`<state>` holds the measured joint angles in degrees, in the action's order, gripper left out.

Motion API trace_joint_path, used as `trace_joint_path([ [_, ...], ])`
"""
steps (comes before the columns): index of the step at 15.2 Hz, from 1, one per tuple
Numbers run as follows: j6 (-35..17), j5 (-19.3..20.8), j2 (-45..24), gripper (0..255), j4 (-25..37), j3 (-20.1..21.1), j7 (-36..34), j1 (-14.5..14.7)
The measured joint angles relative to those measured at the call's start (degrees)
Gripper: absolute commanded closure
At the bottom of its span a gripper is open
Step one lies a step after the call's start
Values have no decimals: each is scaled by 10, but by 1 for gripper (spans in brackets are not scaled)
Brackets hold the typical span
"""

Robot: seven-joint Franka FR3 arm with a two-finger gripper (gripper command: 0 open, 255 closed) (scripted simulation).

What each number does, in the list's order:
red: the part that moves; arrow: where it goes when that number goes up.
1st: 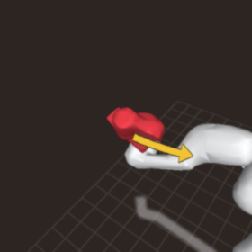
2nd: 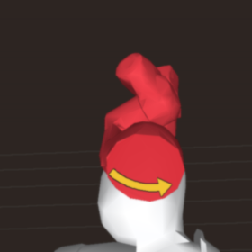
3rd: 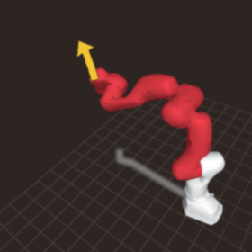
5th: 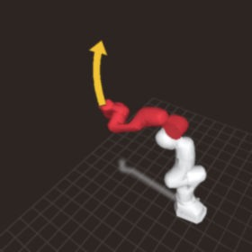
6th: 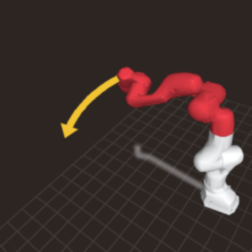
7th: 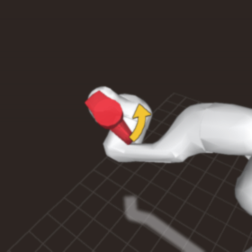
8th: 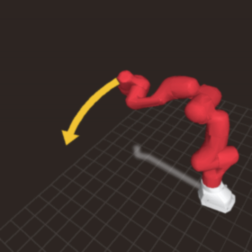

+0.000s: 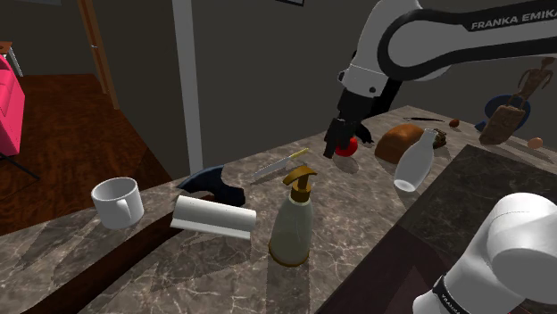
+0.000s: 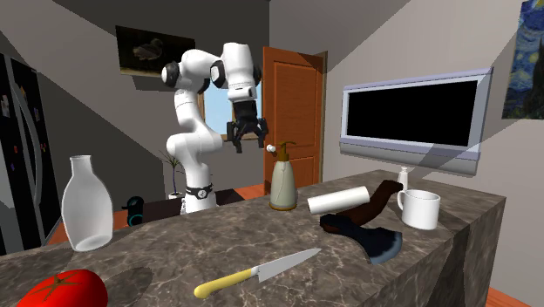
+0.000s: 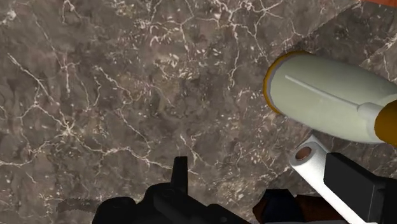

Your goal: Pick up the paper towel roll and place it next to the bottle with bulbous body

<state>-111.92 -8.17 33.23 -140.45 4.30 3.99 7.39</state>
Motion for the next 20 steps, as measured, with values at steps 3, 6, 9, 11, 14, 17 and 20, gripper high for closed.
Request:
trace_joint_path([
  [3,-56,-8,-48,0,1,13,20,17],
  [6,-104,-14,-104,0,18,29,34,35],
  [9,-151,-17,-161,0,38,45,49,51],
  [11,-179,-17,-194,0,49,54,59,60],
  [14,-216,-13,-245,0,72,70,71,74],
  [17,-252,-4,-301,0,100,84,83,86],
  [20,-277,12,-353,0,136,99,87,100],
])
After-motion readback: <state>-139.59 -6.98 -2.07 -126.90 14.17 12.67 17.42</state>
